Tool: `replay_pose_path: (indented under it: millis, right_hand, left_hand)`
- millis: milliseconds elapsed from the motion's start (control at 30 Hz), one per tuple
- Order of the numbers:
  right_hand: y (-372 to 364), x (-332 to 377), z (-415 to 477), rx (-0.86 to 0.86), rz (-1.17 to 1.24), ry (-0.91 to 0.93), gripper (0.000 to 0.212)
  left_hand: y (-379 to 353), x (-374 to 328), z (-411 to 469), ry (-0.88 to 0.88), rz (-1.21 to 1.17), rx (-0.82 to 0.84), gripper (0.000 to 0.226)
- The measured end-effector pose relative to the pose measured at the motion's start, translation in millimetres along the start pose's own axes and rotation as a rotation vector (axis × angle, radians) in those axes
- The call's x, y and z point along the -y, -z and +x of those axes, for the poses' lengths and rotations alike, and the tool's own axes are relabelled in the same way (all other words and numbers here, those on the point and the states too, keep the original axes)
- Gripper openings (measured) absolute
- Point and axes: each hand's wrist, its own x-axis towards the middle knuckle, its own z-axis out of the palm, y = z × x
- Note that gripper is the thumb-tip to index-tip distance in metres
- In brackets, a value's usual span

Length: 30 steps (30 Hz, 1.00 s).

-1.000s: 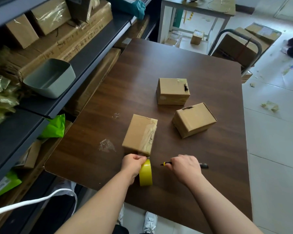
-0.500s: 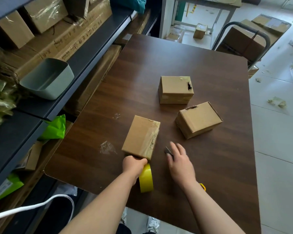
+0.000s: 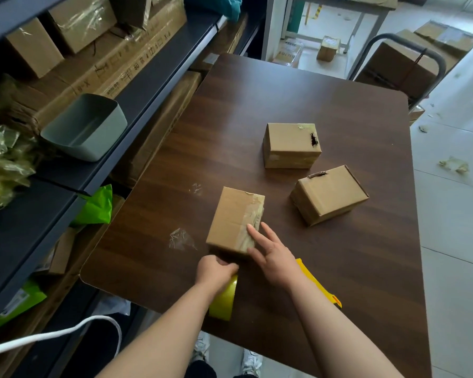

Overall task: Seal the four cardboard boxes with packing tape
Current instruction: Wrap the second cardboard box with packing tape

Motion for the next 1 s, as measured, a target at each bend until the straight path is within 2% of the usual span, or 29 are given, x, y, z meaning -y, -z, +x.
replay_pose_path:
  millis: [233, 533, 700, 833, 1000]
  right_hand:
    - [2, -2, 6, -0.061, -0.119, 0.048, 0.068]
    - [13, 7, 9, 0.001, -0.383, 0.118, 0.068]
    - [20, 15, 8, -0.085, -0.396, 0.116, 0.061]
    - [2, 27, 12, -0.193, -0.258, 0.086, 0.055]
    - [-5, 25, 20, -0.098, -0.287, 0.088, 0.056]
  left_hand:
    - [38, 5, 1, -0.134, -0.131, 0.059, 0.02]
    - [79, -13, -3, -0.182, -0.07, 0.181, 0.021]
    - [104, -29, -3, -0.151, -0.203, 0.268, 0.02]
    - [113, -38, 4, -0.156, -0.329, 0.292, 0.021]
    - [116, -46, 15, -0.21, -0.294, 0.25, 0.013]
